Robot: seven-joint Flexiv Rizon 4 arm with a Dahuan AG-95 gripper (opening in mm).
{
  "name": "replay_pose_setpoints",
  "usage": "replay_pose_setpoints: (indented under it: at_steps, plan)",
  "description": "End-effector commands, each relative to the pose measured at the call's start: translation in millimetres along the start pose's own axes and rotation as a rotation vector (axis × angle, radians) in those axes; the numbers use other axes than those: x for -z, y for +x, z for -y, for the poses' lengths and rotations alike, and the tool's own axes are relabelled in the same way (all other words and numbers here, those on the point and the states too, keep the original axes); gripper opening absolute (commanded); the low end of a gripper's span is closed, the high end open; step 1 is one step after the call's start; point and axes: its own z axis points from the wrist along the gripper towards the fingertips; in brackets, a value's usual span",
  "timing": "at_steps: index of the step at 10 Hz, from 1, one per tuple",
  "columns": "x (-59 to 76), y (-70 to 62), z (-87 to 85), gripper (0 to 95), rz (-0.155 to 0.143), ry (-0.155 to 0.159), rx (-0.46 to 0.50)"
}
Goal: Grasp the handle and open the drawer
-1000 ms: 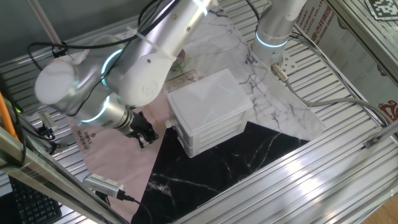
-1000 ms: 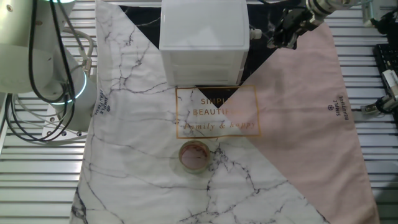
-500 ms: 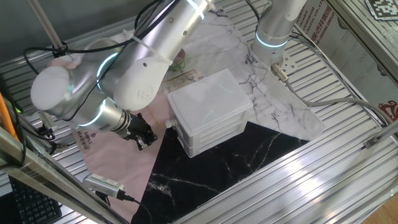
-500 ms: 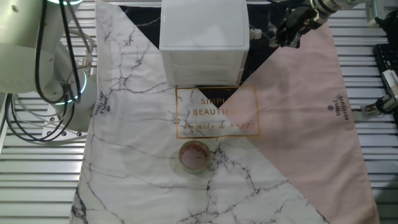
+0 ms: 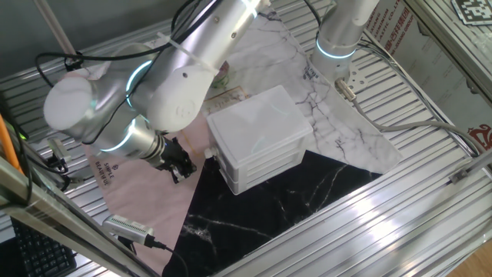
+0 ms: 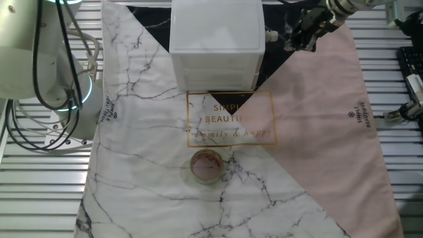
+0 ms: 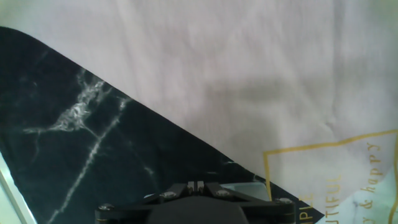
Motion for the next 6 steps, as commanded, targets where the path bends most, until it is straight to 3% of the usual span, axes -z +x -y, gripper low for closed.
replay_pose_setpoints:
  at_steps: [1, 6]
  plan:
    - [0.1, -0.1, -0.1, 0.0, -0.002, 0.001, -0.001]
    - [0.1, -0.1, -0.1, 0.0, 0.013, 0.004, 0.023]
